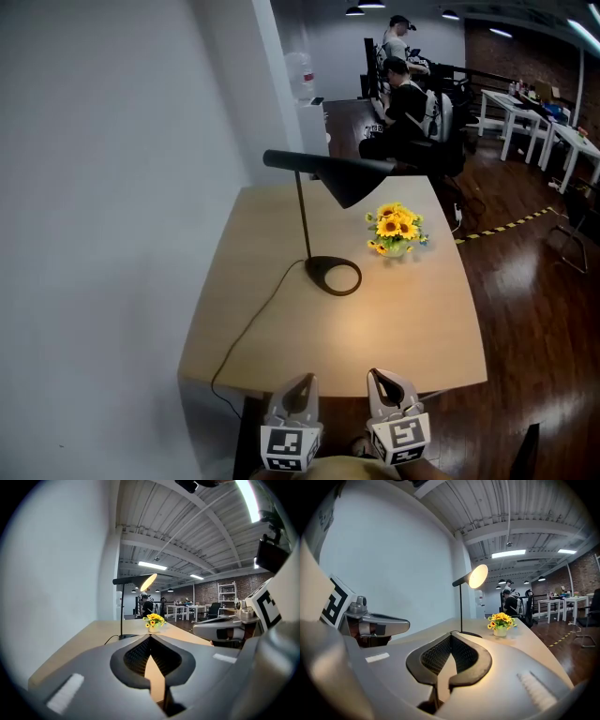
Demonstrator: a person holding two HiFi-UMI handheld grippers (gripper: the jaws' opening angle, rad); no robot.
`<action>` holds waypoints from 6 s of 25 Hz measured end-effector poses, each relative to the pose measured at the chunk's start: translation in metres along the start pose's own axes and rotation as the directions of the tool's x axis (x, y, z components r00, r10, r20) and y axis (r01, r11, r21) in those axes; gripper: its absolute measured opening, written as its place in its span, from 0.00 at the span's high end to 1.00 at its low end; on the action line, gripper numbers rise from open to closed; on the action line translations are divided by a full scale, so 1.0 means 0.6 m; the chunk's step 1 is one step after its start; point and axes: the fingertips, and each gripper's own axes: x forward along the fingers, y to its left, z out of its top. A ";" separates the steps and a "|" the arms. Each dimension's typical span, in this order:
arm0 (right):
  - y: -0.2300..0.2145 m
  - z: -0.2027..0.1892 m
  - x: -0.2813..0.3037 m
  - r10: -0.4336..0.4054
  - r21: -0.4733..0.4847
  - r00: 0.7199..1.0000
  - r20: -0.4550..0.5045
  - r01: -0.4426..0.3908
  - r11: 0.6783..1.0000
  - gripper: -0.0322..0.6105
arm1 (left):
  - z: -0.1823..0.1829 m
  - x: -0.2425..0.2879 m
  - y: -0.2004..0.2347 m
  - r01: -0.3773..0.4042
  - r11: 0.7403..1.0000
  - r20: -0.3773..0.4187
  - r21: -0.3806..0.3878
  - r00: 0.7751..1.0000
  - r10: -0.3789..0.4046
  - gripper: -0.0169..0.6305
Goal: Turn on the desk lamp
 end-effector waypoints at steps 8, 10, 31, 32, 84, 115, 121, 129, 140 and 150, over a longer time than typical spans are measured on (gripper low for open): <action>-0.012 0.032 0.034 0.018 0.003 0.999 0.027 -0.018 1.000 0.95 | 0.030 0.021 0.019 -0.031 0.999 0.024 -0.011 0.999 0.031 0.98; -0.015 0.037 0.048 0.014 0.000 0.999 0.030 -0.014 1.000 0.95 | 0.038 0.035 0.027 -0.026 1.000 0.034 -0.012 0.999 0.026 0.98; -0.015 0.097 0.237 -0.125 -0.030 0.992 0.003 0.125 0.992 0.95 | 0.084 0.210 0.175 0.137 0.990 0.051 -0.027 0.989 -0.136 0.98; -0.013 0.097 0.244 -0.133 -0.032 0.991 0.000 0.133 0.991 0.95 | 0.085 0.217 0.182 0.147 0.989 0.051 -0.029 0.988 -0.146 0.98; -0.083 -0.071 0.466 -0.174 -0.030 0.942 -0.286 0.173 0.985 0.95 | -0.091 0.538 0.226 0.297 0.949 -0.241 0.108 0.934 -0.265 0.98; -0.092 -0.065 0.472 -0.128 -0.028 0.942 -0.309 0.126 0.992 0.95 | -0.158 0.683 0.239 0.315 0.936 -0.345 0.154 0.905 -0.248 0.98; -0.087 -0.063 0.470 -0.120 -0.032 0.947 -0.300 0.116 0.993 0.95 | -0.162 0.689 0.233 0.324 0.933 -0.368 0.155 0.896 -0.250 0.98; -0.085 -0.060 0.467 -0.122 -0.024 0.947 -0.296 0.120 0.992 0.95 | -0.166 0.694 0.231 0.335 0.928 -0.368 0.164 0.893 -0.257 0.98; -0.084 -0.054 0.462 -0.134 -0.026 0.950 -0.284 0.132 0.991 0.95 | -0.170 0.695 0.232 0.337 0.926 -0.388 0.169 0.886 -0.252 0.98; -0.089 -0.041 0.458 -0.139 -0.033 0.952 -0.273 0.136 0.990 0.95 | -0.171 0.704 0.233 0.317 0.942 -0.370 0.113 0.893 -0.256 0.98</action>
